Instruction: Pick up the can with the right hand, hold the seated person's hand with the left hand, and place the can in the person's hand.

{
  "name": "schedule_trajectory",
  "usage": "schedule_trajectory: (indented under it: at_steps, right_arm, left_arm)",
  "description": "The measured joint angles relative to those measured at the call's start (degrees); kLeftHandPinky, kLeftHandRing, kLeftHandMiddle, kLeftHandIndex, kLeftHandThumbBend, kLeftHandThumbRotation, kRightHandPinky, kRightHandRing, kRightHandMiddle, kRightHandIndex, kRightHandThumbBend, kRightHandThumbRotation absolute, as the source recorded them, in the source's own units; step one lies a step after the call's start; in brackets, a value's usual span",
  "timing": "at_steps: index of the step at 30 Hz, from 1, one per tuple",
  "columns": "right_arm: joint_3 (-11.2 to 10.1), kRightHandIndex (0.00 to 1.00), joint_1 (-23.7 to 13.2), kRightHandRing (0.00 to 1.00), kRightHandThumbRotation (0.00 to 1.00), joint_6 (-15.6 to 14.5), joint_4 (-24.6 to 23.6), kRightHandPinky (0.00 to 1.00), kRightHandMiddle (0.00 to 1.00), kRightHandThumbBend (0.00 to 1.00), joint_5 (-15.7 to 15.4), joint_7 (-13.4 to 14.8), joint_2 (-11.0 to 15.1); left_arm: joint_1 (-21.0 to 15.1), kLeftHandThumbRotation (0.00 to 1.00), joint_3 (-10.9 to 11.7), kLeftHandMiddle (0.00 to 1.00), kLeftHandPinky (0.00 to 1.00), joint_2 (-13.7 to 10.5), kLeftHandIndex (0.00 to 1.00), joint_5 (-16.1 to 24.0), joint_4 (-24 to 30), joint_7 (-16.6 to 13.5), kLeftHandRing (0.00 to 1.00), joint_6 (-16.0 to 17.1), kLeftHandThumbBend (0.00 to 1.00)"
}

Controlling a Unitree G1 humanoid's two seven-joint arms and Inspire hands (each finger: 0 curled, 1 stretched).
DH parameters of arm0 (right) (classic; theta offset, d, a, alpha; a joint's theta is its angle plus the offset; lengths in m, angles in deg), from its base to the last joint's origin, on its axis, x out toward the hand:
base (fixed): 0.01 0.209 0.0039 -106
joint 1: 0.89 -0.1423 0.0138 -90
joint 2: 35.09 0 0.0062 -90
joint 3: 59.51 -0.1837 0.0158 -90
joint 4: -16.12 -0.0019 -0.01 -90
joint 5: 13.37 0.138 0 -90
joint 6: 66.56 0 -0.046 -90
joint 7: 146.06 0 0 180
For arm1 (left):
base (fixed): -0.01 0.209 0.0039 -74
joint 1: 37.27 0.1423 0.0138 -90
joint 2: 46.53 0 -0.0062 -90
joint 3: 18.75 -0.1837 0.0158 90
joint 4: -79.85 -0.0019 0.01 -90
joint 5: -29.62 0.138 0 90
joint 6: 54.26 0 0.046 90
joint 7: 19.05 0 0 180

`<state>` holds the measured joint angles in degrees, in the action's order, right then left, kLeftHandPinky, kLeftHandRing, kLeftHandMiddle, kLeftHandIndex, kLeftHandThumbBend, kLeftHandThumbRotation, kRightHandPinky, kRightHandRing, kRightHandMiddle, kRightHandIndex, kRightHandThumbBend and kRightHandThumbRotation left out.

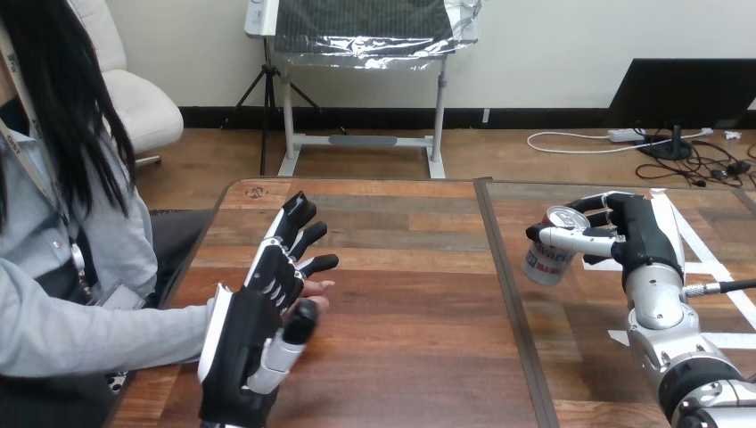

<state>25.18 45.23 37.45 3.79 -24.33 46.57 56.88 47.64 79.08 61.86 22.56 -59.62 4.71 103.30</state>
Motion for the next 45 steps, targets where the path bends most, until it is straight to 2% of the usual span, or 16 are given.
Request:
schedule_trajectory:
  at_steps: [7, 9, 15, 22, 31, 34, 36, 41, 45]
  right_arm:
    - [0.0, 0.51, 0.0, 0.45, 0.0, 1.1, 0.0, 0.4, 0.5, 0.8, 0.1, -0.4, 0.0]
    - [0.0, 0.51, 0.0, 0.45, 0.0, 1.3, 0.0, 0.4, 0.5, 0.8, 0.1, -0.6, 0.0]
    - [0.0, 0.51, 0.0, 0.45, 0.0, 2.1, 0.0, 0.4, 0.5, 0.8, 0.3, -1.3, 0.0]
    - [0.0, 0.51, 0.1, 0.45, 0.0, 2.4, 0.0, 0.4, 0.5, 0.8, 0.3, -2.0, 0.0]
    - [0.0, 0.51, 0.6, 0.45, 0.0, 4.2, 0.0, 0.4, 0.5, 0.79, 0.5, -2.5, -0.1]
    - [0.0, 0.51, 0.9, 0.45, 0.0, 5.4, -0.3, 0.4, 0.5, 0.78, 1.0, -2.9, -0.1]
    - [0.0, 0.51, 1.1, 0.46, 0.0, 6.0, -0.9, 0.4, 0.51, 0.77, 1.3, -3.2, -0.2]
    - [0.0, 0.51, 1.4, 0.46, 0.0, 7.5, -2.1, 0.4, 0.51, 0.76, 1.9, -3.9, -0.2]
    - [0.0, 0.51, 1.5, 0.46, 0.0, 8.5, -3.2, 0.4, 0.51, 0.77, 2.4, -4.7, -0.2]
  left_arm:
    - [-0.3, 0.8, 1.4, 0.98, 0.89, -1.9, 0.97, 11.8, -0.2, -9.2, 0.96, 2.3, 1.0]
    - [-0.5, 0.77, 1.7, 0.99, 0.95, -2.5, 0.99, 15.3, -0.2, -12.0, 0.98, 2.4, 1.0]
    - [-0.8, 0.72, 2.3, 1.0, 0.99, -4.9, 1.0, 25.9, 0.5, -21.2, 1.0, 1.3, 1.0]
    - [-0.8, 0.65, 2.3, 1.0, 1.0, -7.7, 1.0, 37.0, 2.6, -32.3, 1.0, -3.0, 1.0]
    - [-0.8, 0.61, 1.2, 1.0, 1.0, -11.9, 1.0, 49.7, 6.0, -46.1, 1.0, -12.5, 1.0]
    - [-0.9, 0.61, 0.2, 1.0, 1.0, -13.7, 1.0, 52.9, 7.2, -50.4, 1.0, -16.3, 1.0]
    - [-1.1, 0.61, -0.5, 1.0, 1.0, -15.0, 1.0, 54.2, 7.8, -52.1, 1.0, -18.5, 1.0]
    - [-1.8, 0.6, -2.0, 1.0, 1.0, -18.2, 1.0, 55.2, 8.9, -54.5, 1.0, -22.6, 1.0]
    - [-2.5, 0.58, -3.0, 1.0, 1.0, -20.7, 1.0, 55.0, 9.5, -55.2, 1.0, -24.7, 1.0]
